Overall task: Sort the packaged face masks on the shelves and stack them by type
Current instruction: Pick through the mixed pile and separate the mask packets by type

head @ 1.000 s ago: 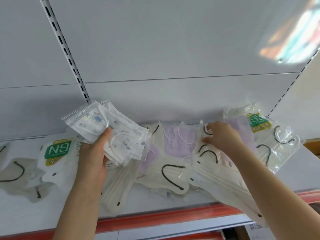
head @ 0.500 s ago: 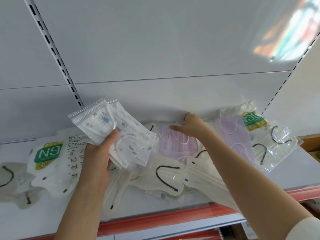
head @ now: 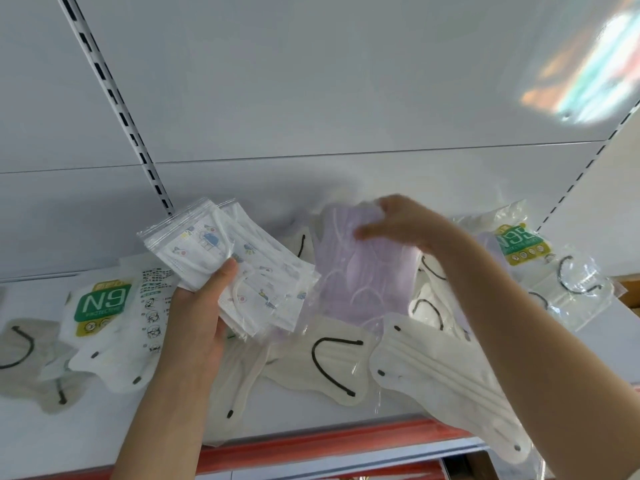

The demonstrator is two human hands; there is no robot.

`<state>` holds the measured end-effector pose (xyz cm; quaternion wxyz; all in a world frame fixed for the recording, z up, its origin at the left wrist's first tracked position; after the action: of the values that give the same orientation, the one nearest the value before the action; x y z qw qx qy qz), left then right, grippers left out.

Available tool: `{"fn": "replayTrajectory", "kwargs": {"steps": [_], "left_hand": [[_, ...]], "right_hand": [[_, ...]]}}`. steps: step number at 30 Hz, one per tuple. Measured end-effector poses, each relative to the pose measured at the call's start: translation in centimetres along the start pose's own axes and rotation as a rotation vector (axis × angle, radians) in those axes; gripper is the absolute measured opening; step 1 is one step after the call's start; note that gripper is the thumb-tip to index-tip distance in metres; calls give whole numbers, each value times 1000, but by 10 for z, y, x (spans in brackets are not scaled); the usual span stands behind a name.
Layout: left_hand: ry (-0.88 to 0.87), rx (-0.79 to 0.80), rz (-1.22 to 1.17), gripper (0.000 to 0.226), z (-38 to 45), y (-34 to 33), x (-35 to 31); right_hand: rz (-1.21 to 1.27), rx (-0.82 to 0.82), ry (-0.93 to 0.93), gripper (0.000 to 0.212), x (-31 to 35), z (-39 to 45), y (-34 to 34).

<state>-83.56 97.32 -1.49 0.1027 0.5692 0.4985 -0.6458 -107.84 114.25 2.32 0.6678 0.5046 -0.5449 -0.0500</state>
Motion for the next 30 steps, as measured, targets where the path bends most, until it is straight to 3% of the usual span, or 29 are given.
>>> {"fn": "replayTrajectory", "kwargs": {"steps": [5,11,13,15,17,19,22,25,28,29,30], "left_hand": [[-29,12,0,33,1,-5,-3],[12,28,11,27,-1,-19,6],[16,34,17,23,-1,-22,11],[24,43,36,21,-2,-25,17],[40,48,62,19,-5,-26,22],[44,60,79,20,-6,-25,26],[46,39,85,20,-5,-23,26],[31,28,91,23,-1,-22,24],[-23,-21,89,28,4,-15,11],[-61,-52,80,32,6,-11,4],[-107,-82,67,36,8,-8,-5]], "right_hand": [[-142,-520,203,25,28,-36,70],[-270,-1020,397,27,29,-76,64],[-402,-876,427,27,22,-75,51],[-545,-483,339,38,0,-72,23],[-617,-71,273,66,-28,-76,-12],[-483,143,211,98,-51,-85,-30],[-325,121,101,117,-65,-89,-32],[-536,-4,116,82,-71,-89,-43],[-386,-228,73,18,-77,-84,-41],[-311,-287,52,13,-78,-83,-35],[-231,-333,25,27,-78,-83,-30]]}}
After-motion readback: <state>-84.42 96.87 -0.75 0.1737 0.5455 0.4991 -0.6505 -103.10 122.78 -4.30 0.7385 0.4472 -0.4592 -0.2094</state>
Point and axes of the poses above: each hand's wrist, its own z-axis towards the middle knuckle, its own y-axis out of the back of the hand, x = y × z, the point moved 2 cm from there along z, towards the middle knuckle, and after that the axes turned 8 degrees about -z, right-handed, at the moved point
